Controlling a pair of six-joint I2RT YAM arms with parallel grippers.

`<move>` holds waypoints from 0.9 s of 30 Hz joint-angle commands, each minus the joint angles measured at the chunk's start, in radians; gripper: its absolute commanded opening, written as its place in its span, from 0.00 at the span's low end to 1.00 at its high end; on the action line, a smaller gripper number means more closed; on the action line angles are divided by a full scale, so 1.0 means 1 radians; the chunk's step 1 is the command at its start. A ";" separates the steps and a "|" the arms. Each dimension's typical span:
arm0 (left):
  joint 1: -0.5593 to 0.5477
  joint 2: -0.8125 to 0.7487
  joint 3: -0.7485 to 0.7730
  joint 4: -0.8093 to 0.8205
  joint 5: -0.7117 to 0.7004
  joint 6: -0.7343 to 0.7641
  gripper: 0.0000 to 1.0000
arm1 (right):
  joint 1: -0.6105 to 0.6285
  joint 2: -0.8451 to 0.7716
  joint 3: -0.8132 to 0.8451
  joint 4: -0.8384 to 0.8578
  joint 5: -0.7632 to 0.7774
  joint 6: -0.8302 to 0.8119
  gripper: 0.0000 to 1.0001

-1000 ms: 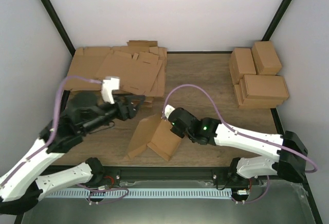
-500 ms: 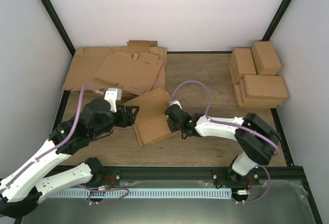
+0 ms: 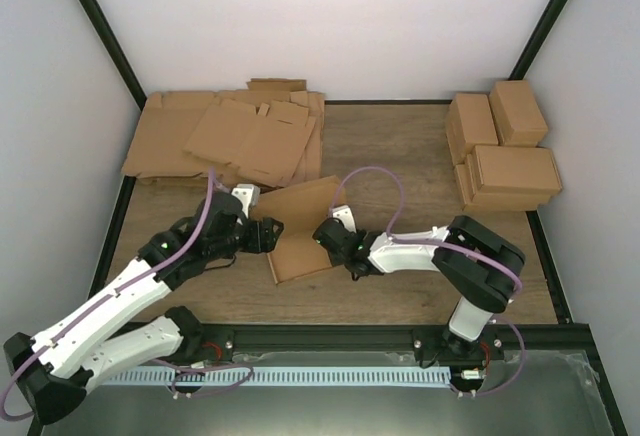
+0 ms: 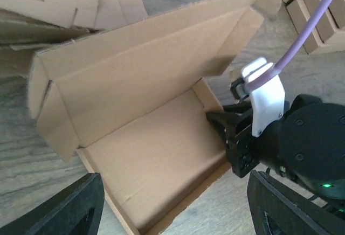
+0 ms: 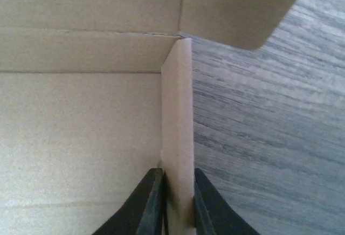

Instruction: Fold the paper box

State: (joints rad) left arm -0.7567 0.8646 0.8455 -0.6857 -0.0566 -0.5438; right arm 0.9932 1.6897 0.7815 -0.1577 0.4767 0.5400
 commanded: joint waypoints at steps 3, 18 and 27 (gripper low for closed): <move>0.006 -0.018 -0.127 0.122 0.080 -0.023 0.75 | 0.011 -0.057 -0.049 -0.024 0.032 0.020 0.05; 0.001 -0.019 -0.272 0.234 0.124 -0.111 0.81 | 0.030 -0.048 -0.029 -0.067 0.047 0.031 0.35; 0.000 -0.031 -0.309 0.239 0.105 -0.141 0.84 | -0.021 -0.113 -0.031 -0.019 -0.175 -0.053 0.48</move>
State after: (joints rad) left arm -0.7570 0.8467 0.5583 -0.4770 0.0536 -0.6609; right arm 0.9970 1.6020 0.7418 -0.1982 0.4080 0.5251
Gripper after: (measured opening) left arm 0.836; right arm 0.456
